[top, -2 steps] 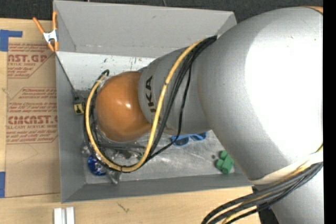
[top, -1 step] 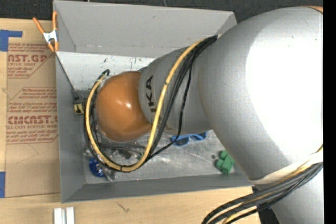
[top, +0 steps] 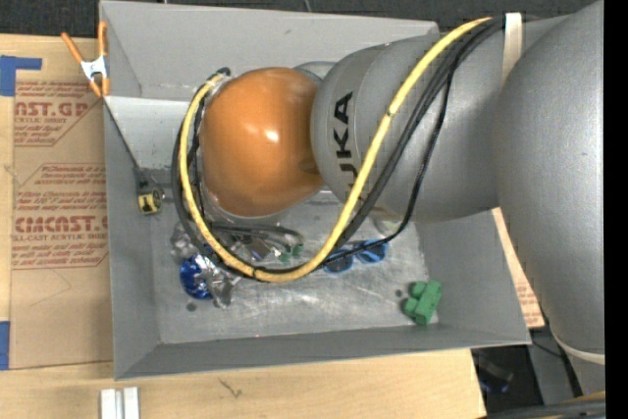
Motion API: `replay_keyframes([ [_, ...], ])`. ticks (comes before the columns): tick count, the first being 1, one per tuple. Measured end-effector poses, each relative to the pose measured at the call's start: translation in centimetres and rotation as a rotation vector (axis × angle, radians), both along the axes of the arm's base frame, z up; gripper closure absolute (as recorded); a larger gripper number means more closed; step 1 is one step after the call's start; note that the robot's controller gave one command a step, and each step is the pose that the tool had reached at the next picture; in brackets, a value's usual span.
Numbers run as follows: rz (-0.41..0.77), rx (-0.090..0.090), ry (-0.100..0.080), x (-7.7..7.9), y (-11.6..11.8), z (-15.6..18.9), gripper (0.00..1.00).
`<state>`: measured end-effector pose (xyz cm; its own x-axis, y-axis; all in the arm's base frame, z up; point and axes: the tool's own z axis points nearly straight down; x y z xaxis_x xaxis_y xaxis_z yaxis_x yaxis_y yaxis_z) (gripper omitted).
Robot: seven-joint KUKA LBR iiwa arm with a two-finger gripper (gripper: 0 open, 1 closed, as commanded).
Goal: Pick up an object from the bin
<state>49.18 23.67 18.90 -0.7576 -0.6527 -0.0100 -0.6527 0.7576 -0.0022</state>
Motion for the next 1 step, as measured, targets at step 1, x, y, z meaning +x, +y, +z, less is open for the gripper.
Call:
replay_keyframes([
  [1, 0.000, -0.001, 0.003, -0.61, -0.09, 4.30, 1.00],
])
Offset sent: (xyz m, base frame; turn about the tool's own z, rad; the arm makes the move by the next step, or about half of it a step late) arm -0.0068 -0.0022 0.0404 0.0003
